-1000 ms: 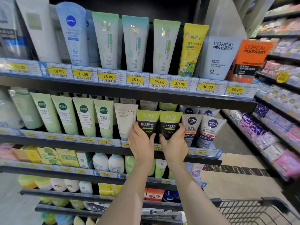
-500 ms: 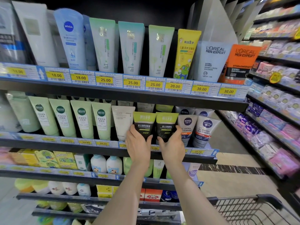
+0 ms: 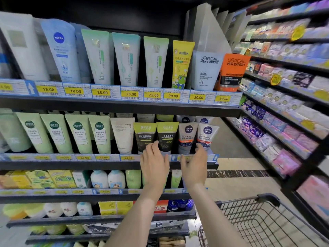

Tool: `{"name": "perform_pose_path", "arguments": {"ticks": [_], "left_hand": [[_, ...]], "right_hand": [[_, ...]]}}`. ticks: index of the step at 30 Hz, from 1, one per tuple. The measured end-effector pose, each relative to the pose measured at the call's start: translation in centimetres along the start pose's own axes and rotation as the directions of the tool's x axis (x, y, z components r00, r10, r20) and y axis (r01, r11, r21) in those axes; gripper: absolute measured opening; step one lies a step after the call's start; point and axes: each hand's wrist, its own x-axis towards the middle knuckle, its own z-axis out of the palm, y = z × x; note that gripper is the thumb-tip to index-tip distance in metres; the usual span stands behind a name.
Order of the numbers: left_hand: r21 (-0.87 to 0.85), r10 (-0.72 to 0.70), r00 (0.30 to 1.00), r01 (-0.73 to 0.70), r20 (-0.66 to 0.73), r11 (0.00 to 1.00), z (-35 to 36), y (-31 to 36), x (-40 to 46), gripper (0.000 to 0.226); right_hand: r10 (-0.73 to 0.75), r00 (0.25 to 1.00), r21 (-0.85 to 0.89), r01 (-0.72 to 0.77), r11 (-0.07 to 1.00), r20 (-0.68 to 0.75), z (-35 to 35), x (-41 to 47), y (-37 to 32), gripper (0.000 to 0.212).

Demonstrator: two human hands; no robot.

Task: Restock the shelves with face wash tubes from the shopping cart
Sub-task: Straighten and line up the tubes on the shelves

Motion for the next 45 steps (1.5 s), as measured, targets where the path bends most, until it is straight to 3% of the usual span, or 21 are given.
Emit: {"name": "perform_pose_path", "arguments": {"ticks": [5,11,20,36,45], "left_hand": [[-0.116,0.066,0.995,-0.057,0.078,0.992,1.8,3.6,0.2,0.056],[-0.252,-0.030,0.983,0.075,0.178,0.965,4.2,7.2,0.5,0.066],[-0.224,-0.127,0.971,0.172,0.200,0.959,6.5,8.5,1.6,0.079],[-0.004,-0.309,0.937,0.314,0.162,0.949,8.2,9.6,2.7,0.087],[0.024,-0.357,0.927,0.357,0.110,0.934,9.1,10.4,2.8,0.077]], "right_hand": [[0.058,0.996,0.036,-0.055,0.998,-0.071,-1.6,2.0,1.5,0.066],[0.072,0.990,0.070,-0.063,0.996,-0.122,-1.6,4.5,3.7,0.075],[0.087,0.996,-0.029,-0.088,0.996,-0.017,-0.8,7.2,4.7,0.083],[0.114,0.992,-0.045,-0.112,0.993,0.059,-0.1,9.3,5.9,0.087],[0.099,0.992,-0.003,-0.100,0.995,0.078,-0.3,9.5,6.3,0.083]]}}
